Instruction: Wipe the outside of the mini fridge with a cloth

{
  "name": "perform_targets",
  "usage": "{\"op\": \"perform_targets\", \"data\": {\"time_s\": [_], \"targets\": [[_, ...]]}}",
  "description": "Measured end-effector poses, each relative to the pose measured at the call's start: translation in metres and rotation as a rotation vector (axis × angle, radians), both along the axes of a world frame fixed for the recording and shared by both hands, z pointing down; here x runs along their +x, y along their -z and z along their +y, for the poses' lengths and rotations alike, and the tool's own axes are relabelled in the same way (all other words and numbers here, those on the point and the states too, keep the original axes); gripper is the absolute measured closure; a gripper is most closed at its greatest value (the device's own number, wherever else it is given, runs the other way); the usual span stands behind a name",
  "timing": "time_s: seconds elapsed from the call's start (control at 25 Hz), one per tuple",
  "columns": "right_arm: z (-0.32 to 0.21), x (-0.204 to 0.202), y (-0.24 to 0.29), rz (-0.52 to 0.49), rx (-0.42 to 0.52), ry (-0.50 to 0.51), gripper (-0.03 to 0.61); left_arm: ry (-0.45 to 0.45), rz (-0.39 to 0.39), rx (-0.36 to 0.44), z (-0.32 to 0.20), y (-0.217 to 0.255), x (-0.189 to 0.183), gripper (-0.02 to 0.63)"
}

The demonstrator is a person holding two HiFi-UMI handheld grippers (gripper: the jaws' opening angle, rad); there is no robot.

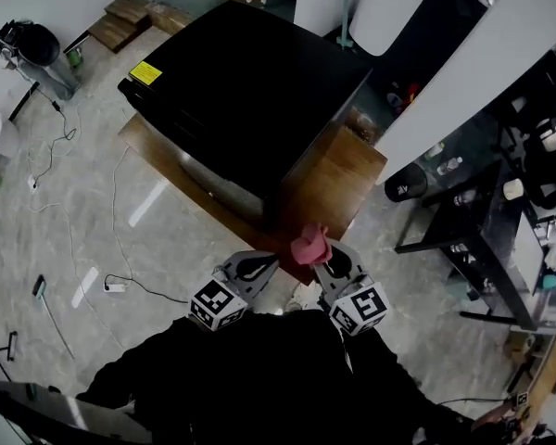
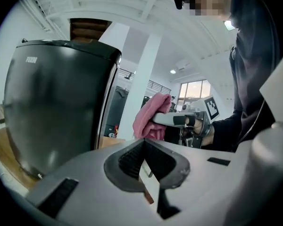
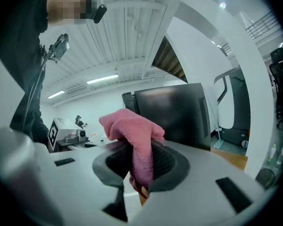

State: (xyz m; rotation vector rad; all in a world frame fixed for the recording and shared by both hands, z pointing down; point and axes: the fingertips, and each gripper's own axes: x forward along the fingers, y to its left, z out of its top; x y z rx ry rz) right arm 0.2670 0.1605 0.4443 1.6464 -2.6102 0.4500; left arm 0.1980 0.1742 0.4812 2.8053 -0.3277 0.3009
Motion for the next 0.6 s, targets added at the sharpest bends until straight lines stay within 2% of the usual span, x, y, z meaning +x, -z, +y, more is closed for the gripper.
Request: {"op": "perform_targets", "data": {"time_s": [0.28, 0.44, 0.6], "targets": [[0.038, -0.068, 0.024, -0.031, 0.026, -0.061, 0.502, -0.076, 0.064, 0.027, 0.020, 0.035, -0.061, 0.607], [0.057, -0.104, 0.034, -0.035, 0.035, -0.064, 0.502, -0.107, 0.092, 0.042, 0.033, 0.050, -0.083, 0.607], [0.067, -0.121, 0.043, -0.031, 0.042, -0.065, 0.503, -0.111, 0.107, 0.047, 0.039, 0.062, -0.097, 0.607]]}}
